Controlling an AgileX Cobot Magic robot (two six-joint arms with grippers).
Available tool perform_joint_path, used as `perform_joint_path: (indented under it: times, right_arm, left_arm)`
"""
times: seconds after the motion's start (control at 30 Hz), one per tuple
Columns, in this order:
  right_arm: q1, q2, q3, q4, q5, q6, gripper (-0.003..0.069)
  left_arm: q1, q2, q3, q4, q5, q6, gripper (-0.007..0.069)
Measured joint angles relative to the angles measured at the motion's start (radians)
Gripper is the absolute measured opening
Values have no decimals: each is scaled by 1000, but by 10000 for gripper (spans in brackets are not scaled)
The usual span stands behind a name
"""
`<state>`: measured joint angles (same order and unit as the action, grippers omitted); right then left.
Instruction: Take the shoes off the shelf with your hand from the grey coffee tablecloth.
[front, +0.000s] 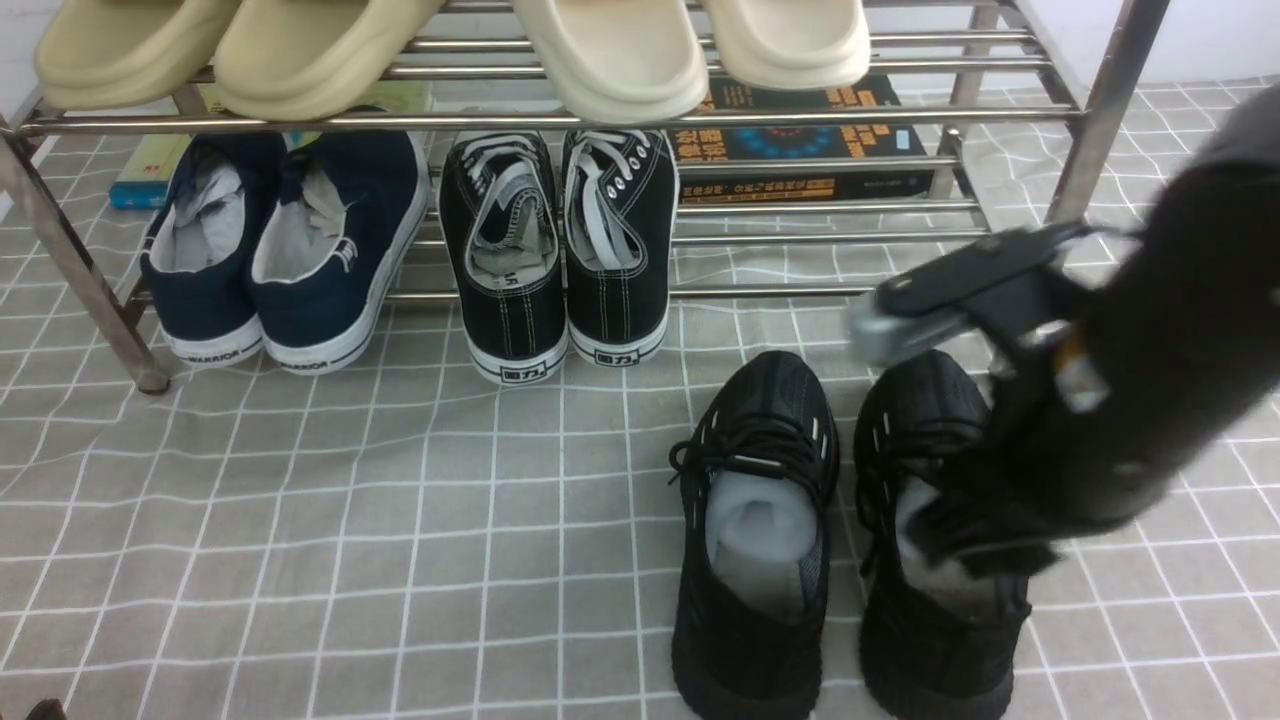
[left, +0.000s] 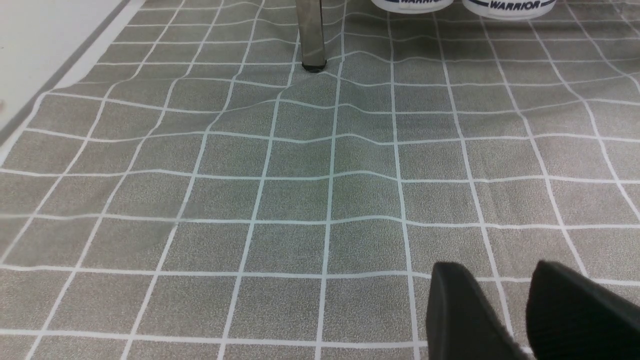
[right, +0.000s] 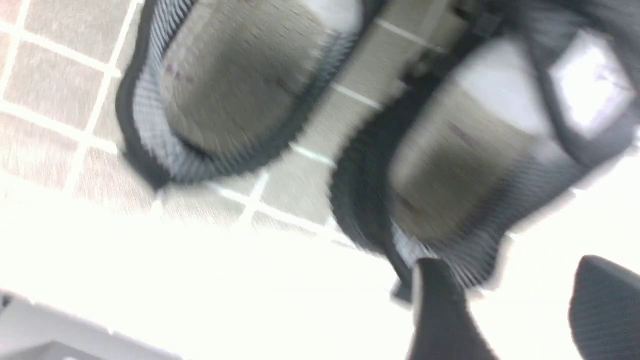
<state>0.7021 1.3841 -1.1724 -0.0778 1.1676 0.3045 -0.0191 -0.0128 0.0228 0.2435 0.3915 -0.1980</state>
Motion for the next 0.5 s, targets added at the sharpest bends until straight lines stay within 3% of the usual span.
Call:
perform_joint_path:
  times: [0.03,0.13,0.23,0.5]
  right_arm:
    - [0,-17,0,-6,6,0,313]
    - [0,-188,47,-39,40,0,131]
    - [0,-350,151,-38,-33,0,3]
    - [0,-749,571,-36,-504,0,-16]
  left_arm:
    - [0,0,0,0,0,0,240]
    - [0,0,0,0,0,0,240]
    - [0,0,0,0,0,0,240]
    - [0,0,0,0,0,0,240]
